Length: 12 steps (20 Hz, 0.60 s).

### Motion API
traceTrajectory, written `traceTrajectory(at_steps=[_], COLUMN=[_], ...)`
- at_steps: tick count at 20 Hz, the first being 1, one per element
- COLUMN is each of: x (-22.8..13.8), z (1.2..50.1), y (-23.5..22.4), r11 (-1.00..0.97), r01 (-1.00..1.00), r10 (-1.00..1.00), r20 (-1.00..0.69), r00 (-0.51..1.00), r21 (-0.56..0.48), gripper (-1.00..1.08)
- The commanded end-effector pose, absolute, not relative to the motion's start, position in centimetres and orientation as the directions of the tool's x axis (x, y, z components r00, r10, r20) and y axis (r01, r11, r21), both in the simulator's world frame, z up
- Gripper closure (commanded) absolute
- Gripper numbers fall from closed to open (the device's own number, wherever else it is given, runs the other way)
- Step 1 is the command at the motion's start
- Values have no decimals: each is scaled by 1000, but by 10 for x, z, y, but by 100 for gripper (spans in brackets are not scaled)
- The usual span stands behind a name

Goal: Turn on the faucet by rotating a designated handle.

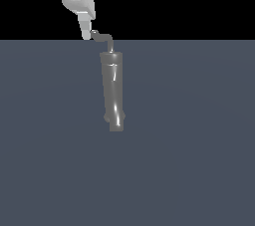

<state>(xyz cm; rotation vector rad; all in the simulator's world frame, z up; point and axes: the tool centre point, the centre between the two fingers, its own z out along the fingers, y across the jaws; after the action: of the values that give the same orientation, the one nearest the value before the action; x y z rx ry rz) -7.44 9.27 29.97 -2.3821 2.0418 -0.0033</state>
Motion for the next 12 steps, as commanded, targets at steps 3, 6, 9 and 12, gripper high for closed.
traceTrajectory(at_steps=[3, 6, 9, 12], x=[-76, -75, -74, -73], z=[300, 300, 300, 300], y=[84, 64, 44, 24], r11=[-151, -148, -146, -143], r01=[-989, -989, -989, -990], r10=[-989, -989, -989, -990], r20=[0, 0, 0, 0], r00=[151, 148, 146, 143], r21=[-3, -2, -2, -1], gripper=[108, 108, 108, 108])
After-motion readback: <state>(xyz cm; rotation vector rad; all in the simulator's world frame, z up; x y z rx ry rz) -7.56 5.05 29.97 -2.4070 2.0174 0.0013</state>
